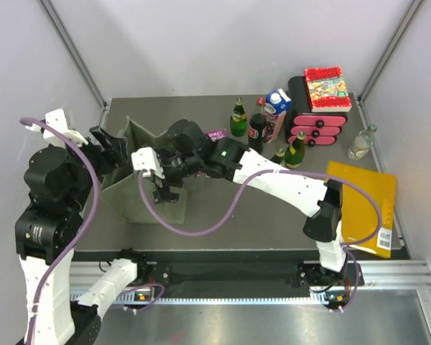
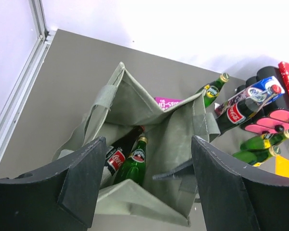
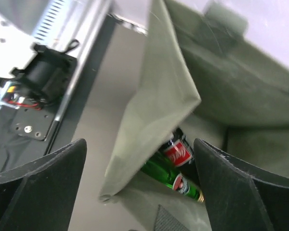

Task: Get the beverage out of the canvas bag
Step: Adjust the canvas bag at the center of the board.

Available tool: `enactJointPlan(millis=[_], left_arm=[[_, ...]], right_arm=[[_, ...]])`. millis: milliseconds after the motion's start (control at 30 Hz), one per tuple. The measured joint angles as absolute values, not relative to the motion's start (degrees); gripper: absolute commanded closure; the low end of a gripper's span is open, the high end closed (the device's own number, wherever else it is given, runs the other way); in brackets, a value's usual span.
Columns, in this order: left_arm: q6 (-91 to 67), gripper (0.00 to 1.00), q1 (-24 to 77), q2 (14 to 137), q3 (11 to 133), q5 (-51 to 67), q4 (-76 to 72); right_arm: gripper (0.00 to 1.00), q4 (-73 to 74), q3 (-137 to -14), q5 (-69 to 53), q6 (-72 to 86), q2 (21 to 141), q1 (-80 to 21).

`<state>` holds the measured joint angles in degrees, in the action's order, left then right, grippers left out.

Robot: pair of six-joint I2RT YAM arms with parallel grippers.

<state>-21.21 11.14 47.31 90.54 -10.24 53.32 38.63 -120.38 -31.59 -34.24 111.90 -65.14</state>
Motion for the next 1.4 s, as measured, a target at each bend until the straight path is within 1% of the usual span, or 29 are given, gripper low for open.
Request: enactJointPlan(millis=[33,67,133,167,267,367,400,567,700,900,1067,1400], left_arm=[[-20.9,0.24,11.1,47.2,90.7,-10.2,53.7],[-20.8,0.24,11.1,47.1,90.7,-10.2,54.2],[-20.6,0.24,11.1,47.1,90.6,-10.0,54.9],[-20.6,0.24,11.1,47.1,90.5,-9.9,55.0],[-20.6,0.24,11.1,47.0,89.9,-9.4,55.0],[-20.6,0.24,11.1,46.6,88.6,-8.3,55.0],[-20.6,0.24,11.1,46.5,88.0,-7.8,55.0],[-20.5,0.24,11.1,46.5,85.4,-4.8,55.3],[-20.4,0.24,11.1,46.2,83.6,-2.8,55.7],[-20.4,0.24,11.1,43.9,81.2,-1.3,58.1],[-20.1,0.24,11.1,42.0,80.6,0.8,59.8],[-14.8,0.22,11.1,40.1,76.0,6.9,63.4]], right_arm=[[0.23,38.2,-120.4,-29.8,-33.6,112.3,-65.3],[0.42,38.1,-120.4,-28.4,-33.1,112.7,-65.4],[0.55,37.9,-120.0,-26.5,-32.9,113.1,-65.4],[0.66,37.7,-119.1,-25.9,-32.7,113.0,-65.5],[0.8,35.5,-113.0,-25.0,-34.9,111.2,-66.7],[0.87,32.3,-102.3,-22.8,-39.0,106.6,-69.2],[0.88,31.4,-98.4,-22.0,-40.6,104.6,-70.2],[0.92,24.2,-87.3,-17.1,-46.1,100.2,-73.5],[0.93,19.1,-82.3,-12.4,-49.3,100.0,-76.2],[0.93,14.6,-81.0,-7.1,-51.5,102.7,-80.7],[0.91,12.0,-78.4,-4.5,-52.5,104.9,-83.5],[0.87,11.4,-78.0,-2.8,-51.8,106.1,-85.3]])
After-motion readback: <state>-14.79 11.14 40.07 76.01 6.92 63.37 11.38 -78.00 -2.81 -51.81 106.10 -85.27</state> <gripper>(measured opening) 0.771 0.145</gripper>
